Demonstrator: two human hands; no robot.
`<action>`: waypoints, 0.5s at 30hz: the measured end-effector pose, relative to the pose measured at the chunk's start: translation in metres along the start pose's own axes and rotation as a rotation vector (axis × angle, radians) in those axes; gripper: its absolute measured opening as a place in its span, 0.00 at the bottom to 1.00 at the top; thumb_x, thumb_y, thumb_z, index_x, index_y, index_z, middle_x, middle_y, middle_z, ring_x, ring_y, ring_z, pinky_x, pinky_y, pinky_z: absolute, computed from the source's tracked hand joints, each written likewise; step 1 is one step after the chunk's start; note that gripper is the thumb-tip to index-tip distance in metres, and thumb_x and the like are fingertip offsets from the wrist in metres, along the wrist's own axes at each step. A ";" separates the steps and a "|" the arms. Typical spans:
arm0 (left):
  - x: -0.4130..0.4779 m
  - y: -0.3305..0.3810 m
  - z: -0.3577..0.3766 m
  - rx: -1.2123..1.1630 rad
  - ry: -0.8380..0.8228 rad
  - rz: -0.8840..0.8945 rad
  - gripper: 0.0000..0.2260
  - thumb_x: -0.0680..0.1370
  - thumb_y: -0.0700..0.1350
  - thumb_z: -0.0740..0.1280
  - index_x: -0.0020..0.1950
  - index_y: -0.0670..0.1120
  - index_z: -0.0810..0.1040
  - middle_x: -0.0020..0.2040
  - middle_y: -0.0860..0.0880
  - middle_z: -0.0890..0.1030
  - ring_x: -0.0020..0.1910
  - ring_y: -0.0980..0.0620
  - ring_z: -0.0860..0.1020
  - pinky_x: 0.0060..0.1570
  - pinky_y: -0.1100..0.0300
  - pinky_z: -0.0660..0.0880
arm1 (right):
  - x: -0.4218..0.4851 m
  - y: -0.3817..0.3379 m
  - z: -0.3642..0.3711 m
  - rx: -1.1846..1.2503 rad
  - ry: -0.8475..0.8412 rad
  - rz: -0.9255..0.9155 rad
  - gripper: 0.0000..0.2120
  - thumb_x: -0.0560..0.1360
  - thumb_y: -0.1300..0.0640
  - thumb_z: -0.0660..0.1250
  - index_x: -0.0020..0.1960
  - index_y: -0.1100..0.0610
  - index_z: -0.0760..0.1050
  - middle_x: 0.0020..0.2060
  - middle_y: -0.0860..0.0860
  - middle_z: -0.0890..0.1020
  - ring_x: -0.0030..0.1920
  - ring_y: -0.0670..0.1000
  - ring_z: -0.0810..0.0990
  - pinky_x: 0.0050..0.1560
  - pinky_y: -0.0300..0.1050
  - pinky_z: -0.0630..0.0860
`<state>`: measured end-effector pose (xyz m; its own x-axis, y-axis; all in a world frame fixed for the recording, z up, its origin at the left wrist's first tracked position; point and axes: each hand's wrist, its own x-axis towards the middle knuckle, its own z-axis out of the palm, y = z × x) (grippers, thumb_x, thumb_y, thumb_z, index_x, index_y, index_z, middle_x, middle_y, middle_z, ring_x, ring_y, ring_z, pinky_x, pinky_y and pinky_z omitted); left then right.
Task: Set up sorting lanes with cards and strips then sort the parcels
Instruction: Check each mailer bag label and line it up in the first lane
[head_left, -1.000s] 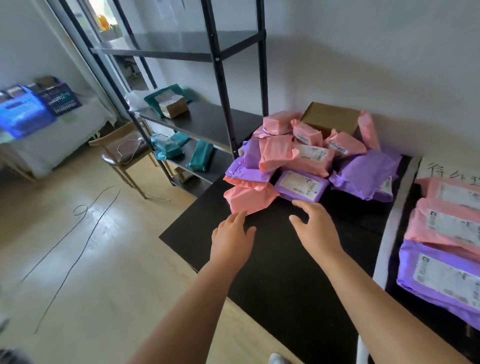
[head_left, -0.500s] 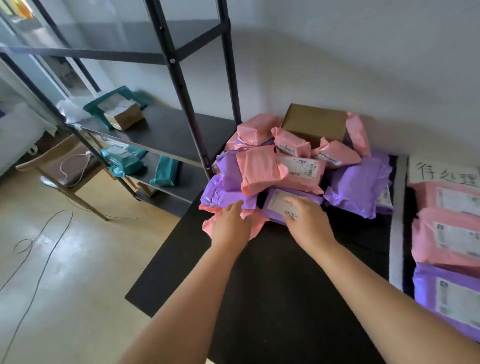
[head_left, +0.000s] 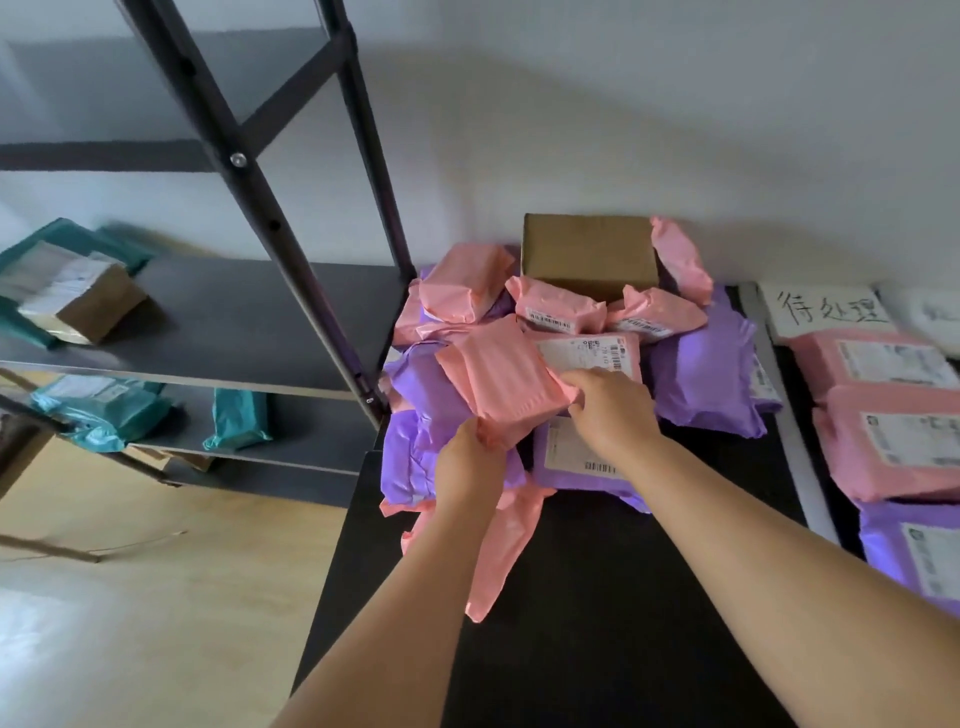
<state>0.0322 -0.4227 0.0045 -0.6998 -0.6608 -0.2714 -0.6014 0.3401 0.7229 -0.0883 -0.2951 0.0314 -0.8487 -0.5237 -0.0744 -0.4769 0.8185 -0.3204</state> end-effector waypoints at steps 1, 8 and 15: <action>0.000 0.000 -0.002 -0.022 -0.003 0.001 0.13 0.80 0.43 0.65 0.65 0.46 0.77 0.57 0.48 0.82 0.47 0.54 0.75 0.40 0.69 0.69 | -0.001 -0.002 0.002 -0.007 0.002 0.014 0.19 0.78 0.59 0.63 0.68 0.49 0.74 0.59 0.51 0.81 0.59 0.56 0.78 0.57 0.53 0.73; -0.012 0.017 -0.021 -0.204 -0.011 0.073 0.04 0.77 0.48 0.71 0.51 0.55 0.81 0.38 0.63 0.79 0.36 0.68 0.75 0.34 0.78 0.70 | -0.018 -0.010 -0.004 0.145 0.141 0.062 0.16 0.78 0.62 0.64 0.63 0.51 0.80 0.59 0.50 0.83 0.59 0.55 0.80 0.58 0.52 0.76; -0.056 0.061 -0.046 -0.185 0.137 0.131 0.08 0.80 0.44 0.66 0.54 0.49 0.84 0.46 0.51 0.83 0.46 0.51 0.79 0.40 0.65 0.70 | -0.062 -0.005 -0.047 0.353 0.234 -0.014 0.15 0.77 0.65 0.67 0.61 0.54 0.81 0.55 0.50 0.85 0.57 0.53 0.82 0.57 0.52 0.77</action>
<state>0.0525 -0.3953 0.0930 -0.7005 -0.7082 -0.0886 -0.4198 0.3084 0.8536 -0.0440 -0.2558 0.0817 -0.8911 -0.4332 0.1353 -0.4156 0.6593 -0.6266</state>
